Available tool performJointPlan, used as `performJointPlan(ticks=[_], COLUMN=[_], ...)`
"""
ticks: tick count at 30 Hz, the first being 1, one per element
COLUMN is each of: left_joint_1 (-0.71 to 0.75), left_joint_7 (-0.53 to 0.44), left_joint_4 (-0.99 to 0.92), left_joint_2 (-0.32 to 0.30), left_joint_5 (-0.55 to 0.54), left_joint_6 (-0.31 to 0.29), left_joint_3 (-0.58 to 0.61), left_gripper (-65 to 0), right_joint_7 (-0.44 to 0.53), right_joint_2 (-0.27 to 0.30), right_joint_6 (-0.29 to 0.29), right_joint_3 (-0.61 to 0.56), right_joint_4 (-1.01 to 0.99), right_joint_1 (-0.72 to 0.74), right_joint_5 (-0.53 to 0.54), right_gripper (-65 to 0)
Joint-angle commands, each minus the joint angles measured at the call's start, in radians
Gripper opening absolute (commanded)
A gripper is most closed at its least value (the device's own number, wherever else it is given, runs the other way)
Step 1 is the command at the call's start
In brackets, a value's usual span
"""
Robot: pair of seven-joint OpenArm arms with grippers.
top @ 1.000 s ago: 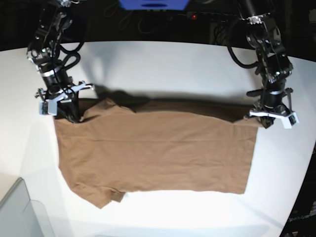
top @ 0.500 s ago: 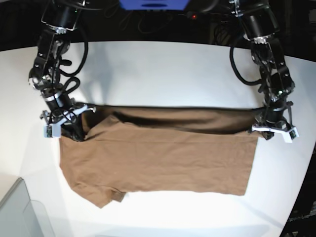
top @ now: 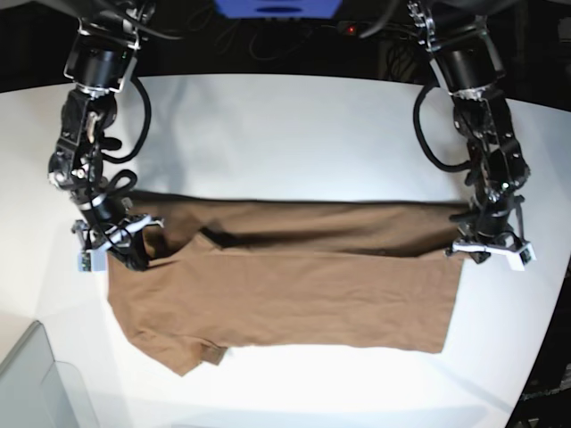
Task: Layout the t-shirt on the table in an organized manner, then fold the t-shirt properly
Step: 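Lift the shoulder edge with both grippers and fold it toward the hem, then regrasp the folded shirt edge with both grippers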
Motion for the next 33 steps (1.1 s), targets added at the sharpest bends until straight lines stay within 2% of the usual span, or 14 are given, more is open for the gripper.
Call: performJointPlan(ticks=[1,9,11,13,16,18,21,26,30,33], left_joint_1=[-0.024,-0.025,-0.025,-0.024,-0.019,-0.016,-0.010,0.062,0.060,0.059], left_joint_7=[-0.022,-0.024,-0.022,-0.020,-0.020,-0.020,-0.020,-0.027,-0.031,-0.031], left_joint_4=[0.010,-0.012,-0.013,-0.013,-0.010,0.000,0.026,0.080,-0.040,-0.106], left_joint_2=[-0.008,-0.007,-0.007,-0.007,-0.007,-0.007,-0.007,-0.007,-0.008,-0.008], left_joint_5=[-0.002,-0.002,-0.002,-0.002,-0.002,-0.005,-0.011,-0.011,-0.010,-0.008], left_joint_6=[-0.004,-0.004,-0.004,-0.004,-0.004,-0.004,-0.004,-0.004,-0.004,-0.004], left_joint_3=[0.000,0.000,0.000,0.000,0.000,0.000,-0.006,-0.007,-0.003,-0.004], left_gripper=[-65.0,-64.9,-62.8,-56.0,-40.2,-31.8,-24.6,-23.7,-23.7,-23.8], right_joint_7=[0.031,0.030,0.030,0.030,0.031,0.030,0.030,0.037,0.040,0.040], right_joint_2=[0.007,0.007,0.007,0.007,0.007,0.007,0.007,0.020,0.053,0.058], right_joint_6=[0.005,0.005,0.005,0.005,0.005,0.005,0.005,0.005,0.005,0.005], right_joint_3=[0.002,-0.003,-0.009,-0.027,-0.026,-0.021,-0.018,0.065,0.083,0.088], right_joint_4=[0.014,0.007,0.007,0.007,0.040,0.083,0.157,0.140,-0.012,-0.064], right_joint_1=[0.029,0.026,0.024,0.019,0.004,-0.011,-0.054,-0.109,-0.108,-0.111], right_joint_5=[0.019,0.019,0.019,0.019,0.020,0.020,0.020,0.020,0.022,0.022], right_gripper=[-65.0,-65.0,-59.9,-53.1,-43.2,-39.6,-36.9,-35.8,-36.0,-36.3])
